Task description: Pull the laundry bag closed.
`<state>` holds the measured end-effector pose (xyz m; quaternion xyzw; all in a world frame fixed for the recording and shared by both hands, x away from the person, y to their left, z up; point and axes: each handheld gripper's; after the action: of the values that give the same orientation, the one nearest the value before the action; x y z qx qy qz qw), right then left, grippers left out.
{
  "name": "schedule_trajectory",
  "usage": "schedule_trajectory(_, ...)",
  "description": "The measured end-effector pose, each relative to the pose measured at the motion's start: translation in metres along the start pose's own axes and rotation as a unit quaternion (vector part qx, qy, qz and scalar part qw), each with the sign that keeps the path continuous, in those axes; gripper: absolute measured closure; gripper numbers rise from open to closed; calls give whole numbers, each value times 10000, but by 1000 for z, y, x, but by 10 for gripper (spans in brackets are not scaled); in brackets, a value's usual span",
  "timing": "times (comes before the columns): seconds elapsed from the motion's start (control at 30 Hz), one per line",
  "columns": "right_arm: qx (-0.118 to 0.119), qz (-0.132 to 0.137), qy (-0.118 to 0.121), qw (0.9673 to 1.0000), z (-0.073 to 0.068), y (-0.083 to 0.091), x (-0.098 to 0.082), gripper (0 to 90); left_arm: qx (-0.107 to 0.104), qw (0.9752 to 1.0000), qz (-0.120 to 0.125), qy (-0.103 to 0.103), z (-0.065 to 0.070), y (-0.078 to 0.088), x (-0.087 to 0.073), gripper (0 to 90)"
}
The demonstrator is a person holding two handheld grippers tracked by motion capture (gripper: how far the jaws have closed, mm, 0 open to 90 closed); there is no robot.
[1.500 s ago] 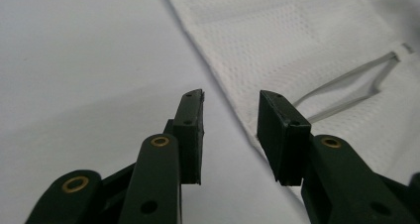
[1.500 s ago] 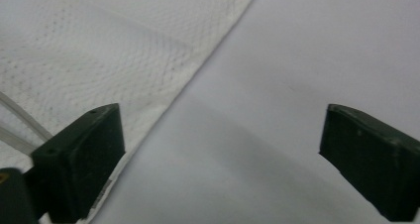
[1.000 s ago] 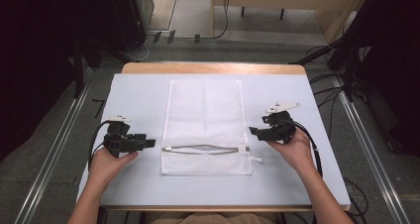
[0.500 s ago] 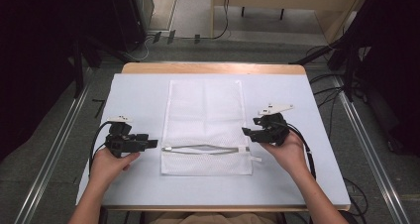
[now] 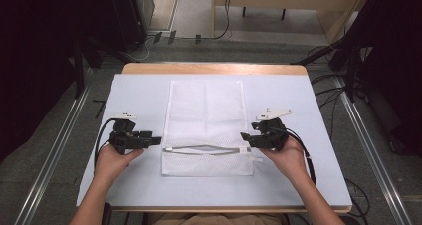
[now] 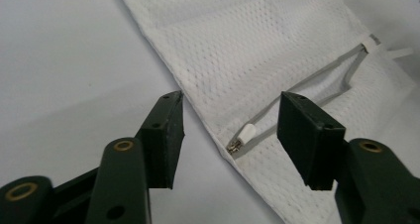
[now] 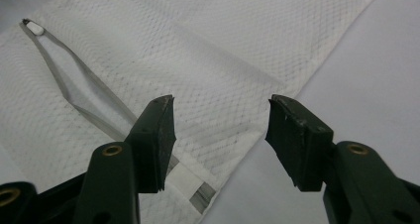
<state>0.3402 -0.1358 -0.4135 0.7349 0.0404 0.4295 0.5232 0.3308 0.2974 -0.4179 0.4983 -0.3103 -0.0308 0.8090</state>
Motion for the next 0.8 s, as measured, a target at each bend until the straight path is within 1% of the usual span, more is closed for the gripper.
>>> schedule_trajectory(0.07,-14,8,34,10000,-2,1,-2,458,35,10000,-39,30,0,-2,2,477)
schedule_trajectory(0.1,-6,-5,39,10000,-3,1,-2,458,-40,9999,-88,62,1,-4,4,473)
schedule_trajectory(0.13,-6,-5,39,10000,-3,1,-2,458,-40,9999,-88,62,1,-4,4,466)
schedule_trajectory(0.17,-30,-43,108,9999,-8,1,-2,459,-87,9999,-96,20,2,-4,4,458)
schedule_trajectory(0.2,-14,-21,161,9999,-10,1,-1,459,-82,9999,-122,-44,4,-4,3,456)
schedule_trajectory(0.33,31,33,350,9994,-19,0,1,473,-69,9999,-85,-62,5,-3,3,445)
schedule_trajectory(0.37,40,61,397,9992,-22,-1,2,473,-62,10000,-68,-15,5,-3,3,445)
schedule_trajectory(0.43,116,87,417,9990,-27,-2,4,488,-69,10000,-56,-27,5,-2,3,445)
schedule_trajectory(0.5,155,85,402,9990,-29,-2,5,489,-70,10000,-42,-45,6,-1,3,444)
schedule_trajectory(0.53,298,133,383,9987,-32,-3,7,494,-75,9999,-28,-81,7,0,3,439)
schedule_trajectory(0.6,455,154,326,9983,-34,-5,9,494,-101,9999,-21,-100,9,0,3,431)
schedule_trajectory(0.67,610,82,161,9980,-36,-6,11,502,-88,9999,-47,-115,9,0,3,428)
schedule_trajectory(0.8,662,16,203,9976,-41,-10,16,498,-92,9999,-40,-95,9,1,2,430)
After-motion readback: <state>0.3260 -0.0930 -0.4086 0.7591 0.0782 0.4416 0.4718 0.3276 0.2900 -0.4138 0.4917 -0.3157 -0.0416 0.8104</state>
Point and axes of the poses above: each handheld gripper's, and its own axes: y roughly backward along the jaws, x roughly out of its top, z roughly to its right, and after that the axes turned 11 degrees about -z, right-handed
